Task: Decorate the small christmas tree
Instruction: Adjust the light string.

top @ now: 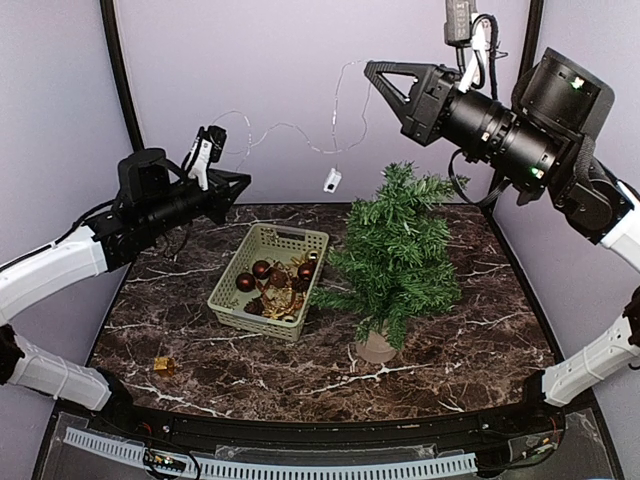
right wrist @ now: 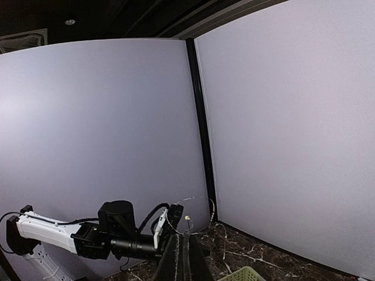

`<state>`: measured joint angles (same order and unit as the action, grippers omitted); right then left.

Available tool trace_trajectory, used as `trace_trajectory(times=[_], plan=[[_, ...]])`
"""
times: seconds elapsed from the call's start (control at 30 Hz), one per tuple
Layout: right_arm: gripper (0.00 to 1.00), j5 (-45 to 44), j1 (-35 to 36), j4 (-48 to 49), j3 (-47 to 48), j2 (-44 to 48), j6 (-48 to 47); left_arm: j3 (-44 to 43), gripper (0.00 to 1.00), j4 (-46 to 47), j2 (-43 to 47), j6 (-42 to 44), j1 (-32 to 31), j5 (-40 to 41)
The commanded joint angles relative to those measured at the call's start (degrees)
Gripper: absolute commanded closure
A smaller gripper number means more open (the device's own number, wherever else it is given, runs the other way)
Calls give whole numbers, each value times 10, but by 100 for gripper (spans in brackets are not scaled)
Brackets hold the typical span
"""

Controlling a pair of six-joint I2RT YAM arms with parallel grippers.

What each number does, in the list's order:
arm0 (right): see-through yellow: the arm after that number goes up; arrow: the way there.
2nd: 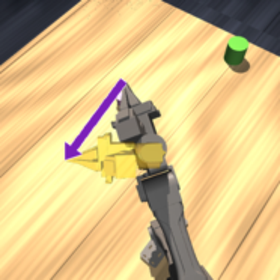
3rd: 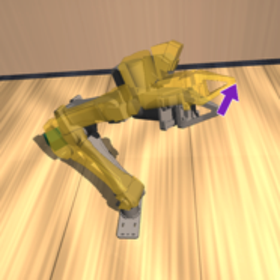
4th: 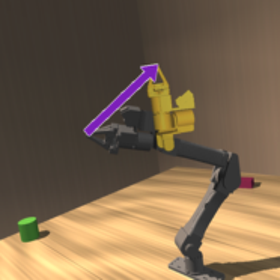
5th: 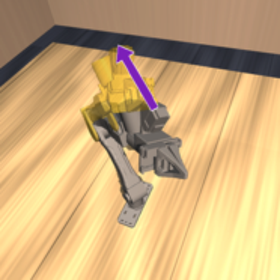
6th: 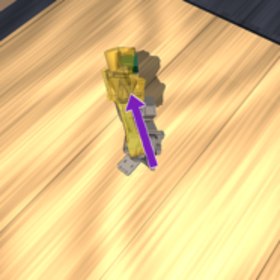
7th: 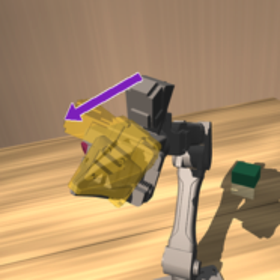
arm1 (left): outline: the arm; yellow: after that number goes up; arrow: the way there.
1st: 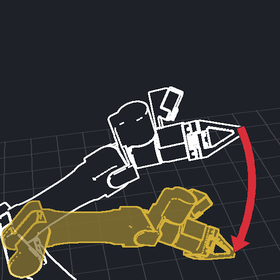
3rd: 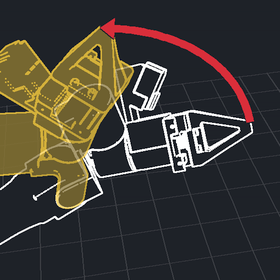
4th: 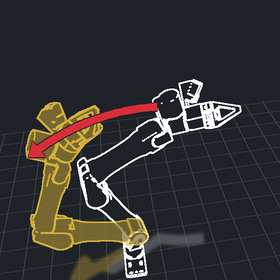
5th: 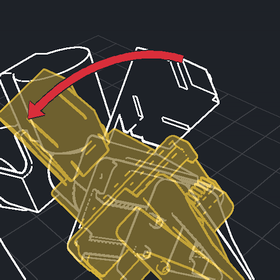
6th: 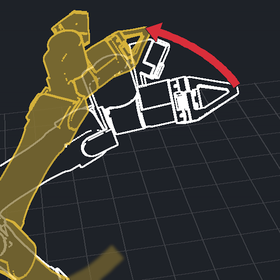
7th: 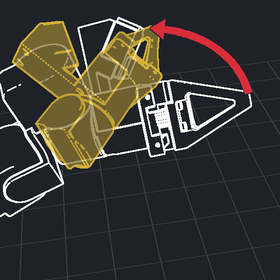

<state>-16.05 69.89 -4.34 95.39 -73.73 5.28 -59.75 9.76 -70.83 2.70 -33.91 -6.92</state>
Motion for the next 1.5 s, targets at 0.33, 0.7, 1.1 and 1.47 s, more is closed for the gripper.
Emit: trace_trajectory(times=[0.33,0.7,1.1,1.47], plan=[[100,-20,6,41,-61,55,1,-48,95,-32,77,-61,16,-62],[100,-24,6,46,-80,59,5,46,98,-38,18,-74,16,-40],[100,-37,6,69,-88,62,1,134,48,-24,-24,-77,16,-55],[100,-46,6,99,-68,66,-23,242,14,21,41,-128,19,-7]])
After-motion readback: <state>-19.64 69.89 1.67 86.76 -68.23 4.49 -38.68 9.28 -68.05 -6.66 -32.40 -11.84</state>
